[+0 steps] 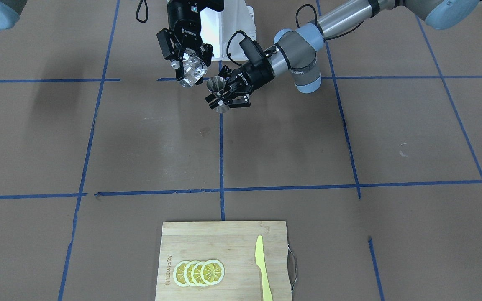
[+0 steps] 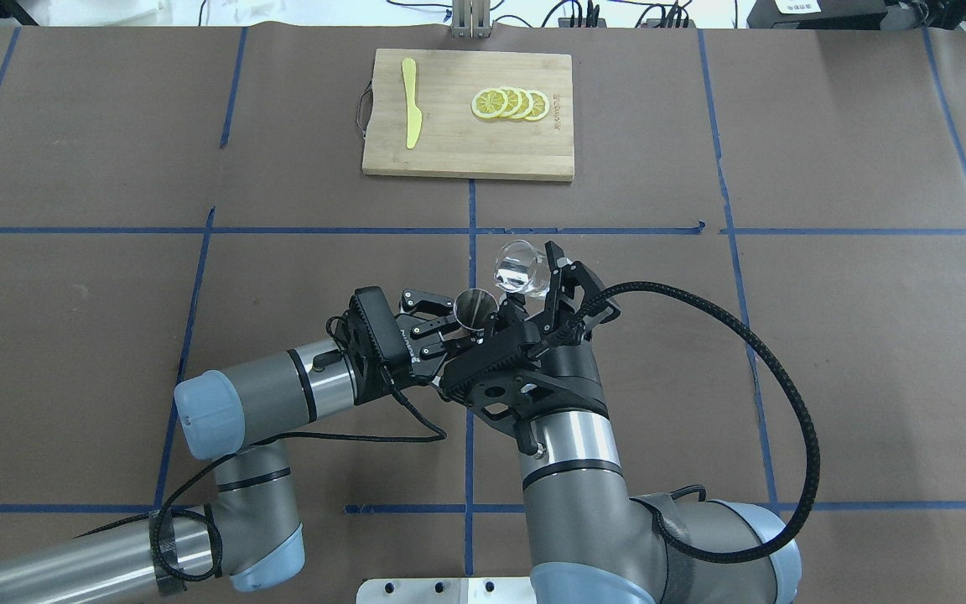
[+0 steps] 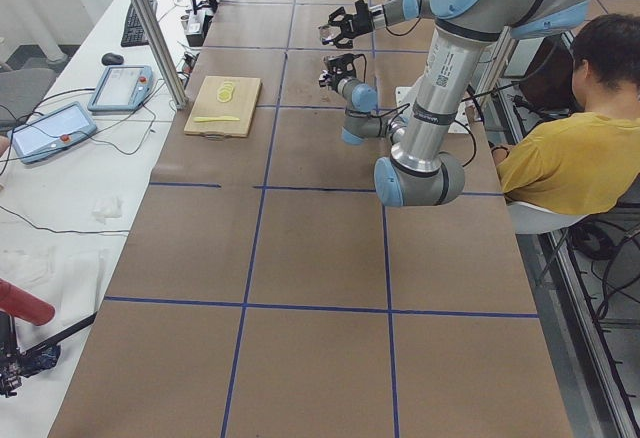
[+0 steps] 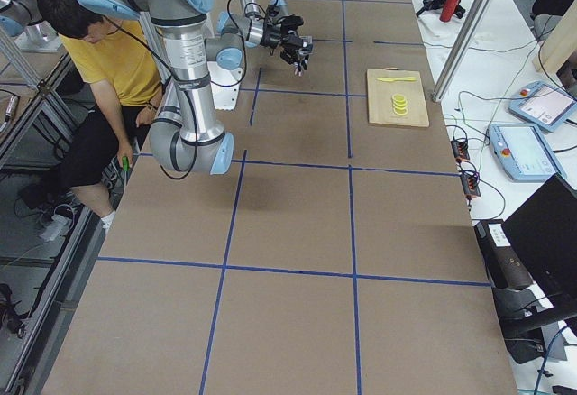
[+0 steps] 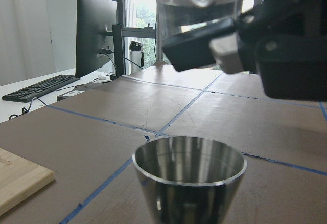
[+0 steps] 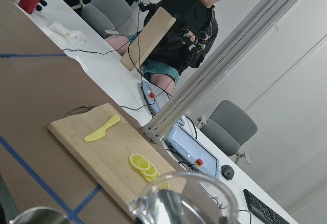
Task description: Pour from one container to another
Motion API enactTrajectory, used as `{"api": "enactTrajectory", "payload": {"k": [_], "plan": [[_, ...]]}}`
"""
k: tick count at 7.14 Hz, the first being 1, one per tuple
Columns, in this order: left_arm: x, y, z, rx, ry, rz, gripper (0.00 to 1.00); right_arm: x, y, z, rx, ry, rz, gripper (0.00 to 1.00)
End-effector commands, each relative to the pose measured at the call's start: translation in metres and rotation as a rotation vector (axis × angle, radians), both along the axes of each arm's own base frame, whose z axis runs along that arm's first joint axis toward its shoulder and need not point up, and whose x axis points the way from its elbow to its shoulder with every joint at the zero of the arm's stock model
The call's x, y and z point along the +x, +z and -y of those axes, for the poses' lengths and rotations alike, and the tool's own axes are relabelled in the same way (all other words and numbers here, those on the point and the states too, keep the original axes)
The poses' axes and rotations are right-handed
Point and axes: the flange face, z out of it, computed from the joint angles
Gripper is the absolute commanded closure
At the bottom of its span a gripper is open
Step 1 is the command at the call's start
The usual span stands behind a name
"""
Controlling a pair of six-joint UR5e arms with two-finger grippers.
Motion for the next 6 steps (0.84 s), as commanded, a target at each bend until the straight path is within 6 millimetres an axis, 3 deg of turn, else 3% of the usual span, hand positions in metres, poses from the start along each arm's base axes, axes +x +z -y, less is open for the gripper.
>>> {"api": "enactTrajectory", "payload": {"k": [1,6], "plan": [[-0.0002,0.0000,0.0003,0.000,0.000,0.000,1.00,0.0006,0.0001,0.0000,0.007,-0.005,-0.027,1.00],[0.0081,-0.0099,0.0022,0.002,0.000,-0.007,1.00,0.0032,-0.0042,-0.0018,0.010,-0.009,-0.024,1.00]]}}
